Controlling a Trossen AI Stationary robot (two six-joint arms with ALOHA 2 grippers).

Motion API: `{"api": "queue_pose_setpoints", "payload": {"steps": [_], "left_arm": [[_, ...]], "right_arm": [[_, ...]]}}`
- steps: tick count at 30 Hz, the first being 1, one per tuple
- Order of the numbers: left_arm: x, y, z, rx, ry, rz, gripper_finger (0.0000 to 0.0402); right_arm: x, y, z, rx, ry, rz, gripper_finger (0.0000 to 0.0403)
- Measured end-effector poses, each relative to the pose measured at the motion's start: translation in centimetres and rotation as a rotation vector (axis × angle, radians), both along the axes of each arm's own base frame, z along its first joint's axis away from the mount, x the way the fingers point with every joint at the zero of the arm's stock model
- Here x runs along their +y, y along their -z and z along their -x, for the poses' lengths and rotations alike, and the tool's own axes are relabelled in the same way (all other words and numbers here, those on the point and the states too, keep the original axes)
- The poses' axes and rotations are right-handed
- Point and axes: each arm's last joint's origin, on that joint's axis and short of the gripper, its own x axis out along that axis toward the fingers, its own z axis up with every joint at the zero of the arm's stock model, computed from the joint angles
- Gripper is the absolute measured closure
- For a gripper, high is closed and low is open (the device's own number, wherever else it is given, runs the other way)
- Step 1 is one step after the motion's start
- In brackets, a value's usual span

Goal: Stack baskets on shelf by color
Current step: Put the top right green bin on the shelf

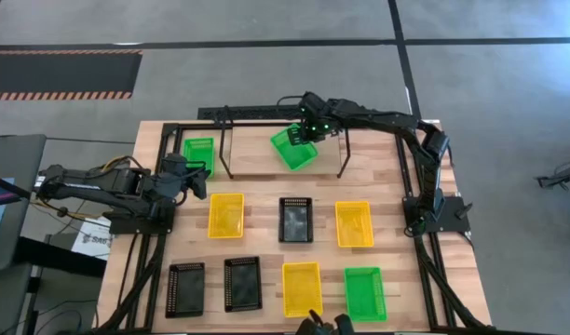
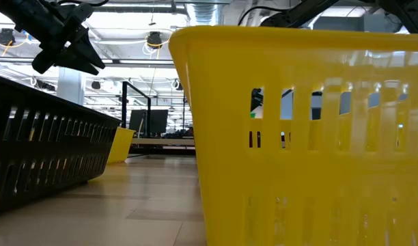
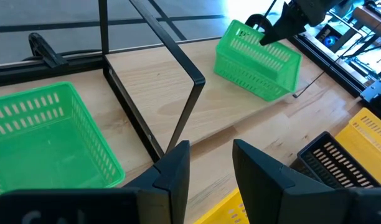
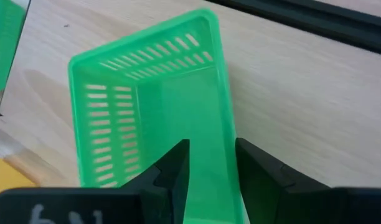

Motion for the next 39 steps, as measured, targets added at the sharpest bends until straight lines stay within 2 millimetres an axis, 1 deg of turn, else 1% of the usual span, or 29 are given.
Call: {"api": "queue_pose_setpoints", "payload": {"steps": [3,6,11,13,15,18,19,20,23,30,32,35,39], "left_arm": [[0.0,0.0,0.0,0.0,0.0,0.0,0.0292],[0.0,0.0,0.0,0.0,0.001,0.0,0.0292],[0.0,0.0,0.0,0.0,0.0,0.0,0.0292],[0.0,0.0,0.0,0.0,0.0,0.0,0.0292],[0.0,0.0,0.0,0.0,0.0,0.0,0.0292],[0.0,0.0,0.0,0.0,0.0,0.0,0.0292],[0.0,0.0,0.0,0.0,0.0,0.0,0.0292],[0.0,0.0,0.0,0.0,0.0,0.0,0.0292],[0.0,0.0,0.0,0.0,0.0,0.0,0.0292],[0.0,0.0,0.0,-0.009,-0.009,0.013,0.0292],[0.0,0.0,0.0,-0.01,-0.01,0.013,0.0292],[0.0,0.0,0.0,-0.01,-0.01,0.014,0.0292],[0.0,0.0,0.0,-0.011,-0.015,0.011,0.0292]], "right_arm": [[-0.4,-0.4,0.1,-0.003,0.002,0.009,0.0259],[-1.0,-1.6,0.0,-0.035,0.008,0.034,0.0263],[-1.8,-4.8,-0.4,-0.112,-0.028,0.112,0.0274],[-1.8,-5.9,-0.6,-0.145,-0.062,0.121,0.0287],[-1.4,-6.2,-1.0,-0.167,-0.105,0.111,0.0314],[-0.3,-5.9,-1.3,-0.14,-0.179,0.089,0.038],[0.0,-5.8,-1.3,-0.121,-0.203,0.088,0.039],[0.4,-5.7,-1.4,-0.108,-0.217,0.083,0.0391],[1.0,-4.5,-2.0,-0.06,-0.251,0.06,0.0397],[0.6,-0.8,-3.3,0.033,-0.268,0.024,0.04],[0.4,-0.5,-3.3,0.042,-0.261,0.025,0.0401],[-0.1,-0.7,-3.1,0.079,-0.214,0.095,0.0401],[-1.1,-0.7,-2.4,0.12,-0.16,0.132,0.0401]]}}
